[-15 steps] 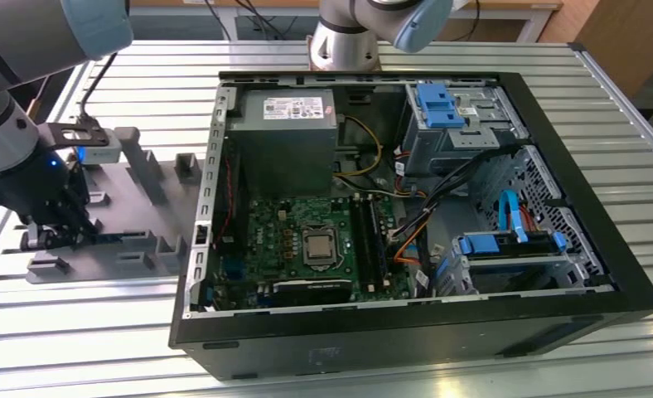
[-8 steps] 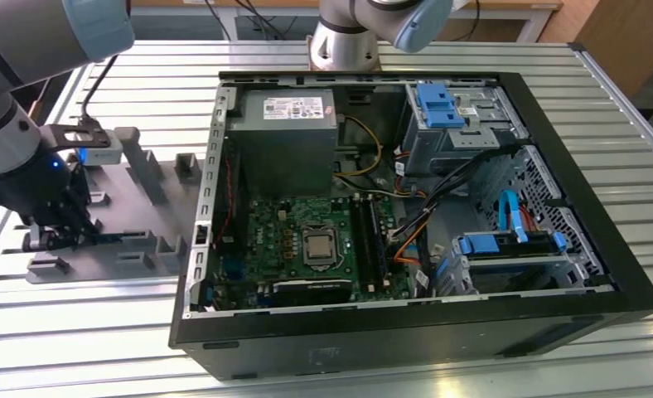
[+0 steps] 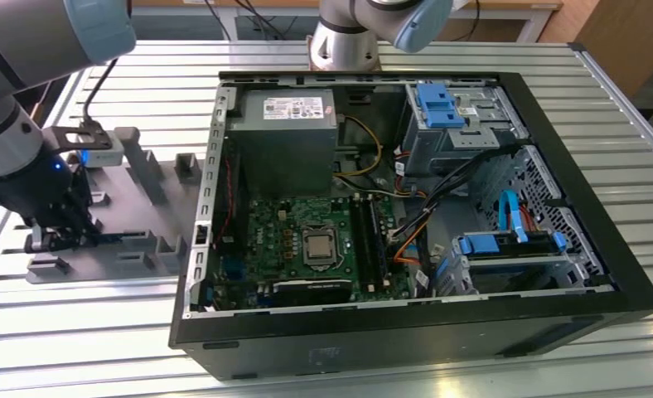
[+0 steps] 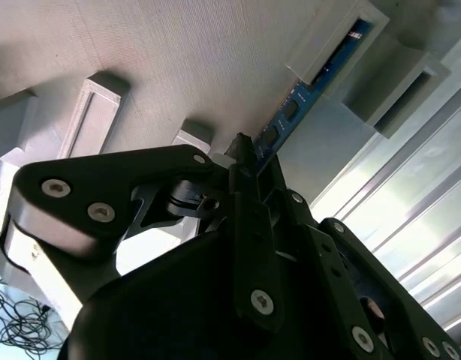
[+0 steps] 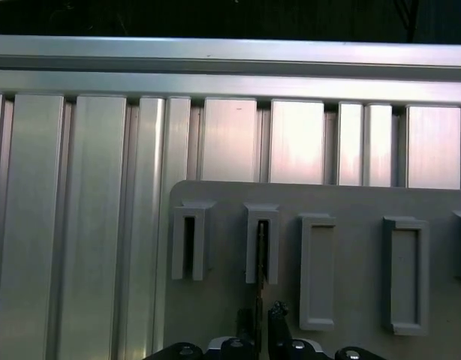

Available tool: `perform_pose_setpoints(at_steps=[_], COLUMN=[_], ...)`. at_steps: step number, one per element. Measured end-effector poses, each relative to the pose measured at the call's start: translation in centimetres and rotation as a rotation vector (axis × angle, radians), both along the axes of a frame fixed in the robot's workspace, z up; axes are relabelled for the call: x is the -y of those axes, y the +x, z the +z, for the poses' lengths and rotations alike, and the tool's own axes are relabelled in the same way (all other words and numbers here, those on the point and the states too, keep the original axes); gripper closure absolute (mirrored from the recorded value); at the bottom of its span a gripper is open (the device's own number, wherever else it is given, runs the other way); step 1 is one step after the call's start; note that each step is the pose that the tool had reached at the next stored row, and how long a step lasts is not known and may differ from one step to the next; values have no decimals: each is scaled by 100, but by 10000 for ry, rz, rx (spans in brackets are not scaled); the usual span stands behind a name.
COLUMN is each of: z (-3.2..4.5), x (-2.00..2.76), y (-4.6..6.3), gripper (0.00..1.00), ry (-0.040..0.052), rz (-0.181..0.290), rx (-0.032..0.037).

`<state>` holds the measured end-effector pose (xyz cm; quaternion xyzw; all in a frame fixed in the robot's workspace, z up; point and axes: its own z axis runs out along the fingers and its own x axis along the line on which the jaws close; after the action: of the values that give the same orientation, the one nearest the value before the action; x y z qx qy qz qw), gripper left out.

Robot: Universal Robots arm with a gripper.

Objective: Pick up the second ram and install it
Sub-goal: 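Pick up the second ram and move it above second insertion slot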

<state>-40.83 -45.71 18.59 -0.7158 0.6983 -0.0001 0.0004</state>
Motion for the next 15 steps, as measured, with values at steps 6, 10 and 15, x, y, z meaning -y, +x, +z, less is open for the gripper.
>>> perform_pose_setpoints(at_steps=[6, 10, 15], z=[-12, -13, -13], x=[0, 0, 0], y=[0, 0, 0], gripper=[78, 78, 78], ry=[-2, -6, -7], rz=[0, -48, -65], rx=[-1, 0, 0])
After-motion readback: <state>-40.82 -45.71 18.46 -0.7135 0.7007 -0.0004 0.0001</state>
